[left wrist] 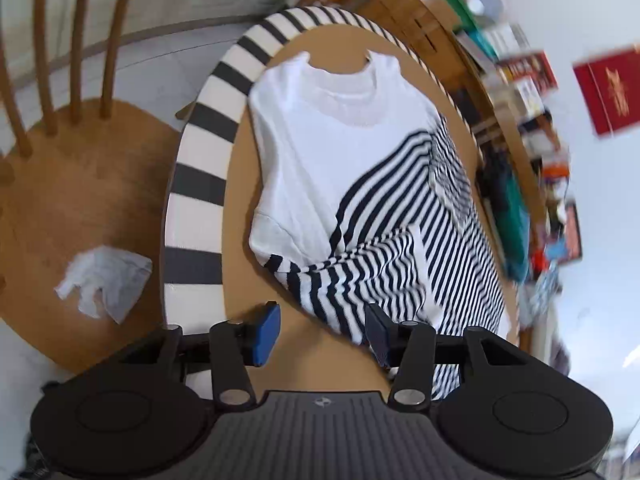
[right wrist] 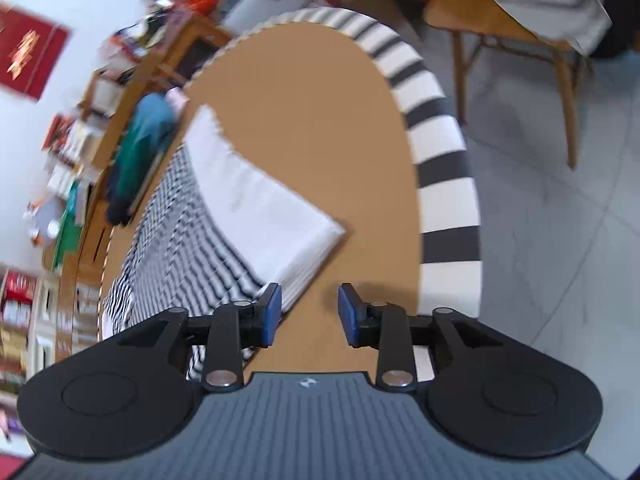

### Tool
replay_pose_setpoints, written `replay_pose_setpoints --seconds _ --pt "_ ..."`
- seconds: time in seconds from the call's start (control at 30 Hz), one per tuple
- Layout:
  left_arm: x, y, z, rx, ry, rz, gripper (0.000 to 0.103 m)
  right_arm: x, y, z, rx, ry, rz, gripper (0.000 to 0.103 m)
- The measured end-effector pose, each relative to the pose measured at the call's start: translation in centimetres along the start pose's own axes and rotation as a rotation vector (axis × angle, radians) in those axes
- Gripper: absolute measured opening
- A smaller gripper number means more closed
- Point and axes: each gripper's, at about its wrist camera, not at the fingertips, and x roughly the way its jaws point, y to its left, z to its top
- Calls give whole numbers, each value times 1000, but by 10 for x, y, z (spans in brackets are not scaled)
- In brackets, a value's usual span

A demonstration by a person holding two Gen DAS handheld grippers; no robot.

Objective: Fold clothes

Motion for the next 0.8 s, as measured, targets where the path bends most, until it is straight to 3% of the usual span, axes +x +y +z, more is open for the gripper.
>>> replay_pose_setpoints --seconds 0.2,0.3,0.57,0.63,0.8 --pt "4 -7 4 -42 -50 32 50 12 3 15 52 -13 -3 35" --pt "7 -11 7 -62 -60 44 50 18 11 18 60 -16 -16 44" --pt "7 3 15 -207 -80 6 49 27 37 10 -101 -51 -79 46" --pt "8 3 16 -194 -81 7 49 27 36 9 -108 -59 -83 44" --pt "9 -1 12 -150 -115 26 47 25 27 12 -68 -64 -93 19"
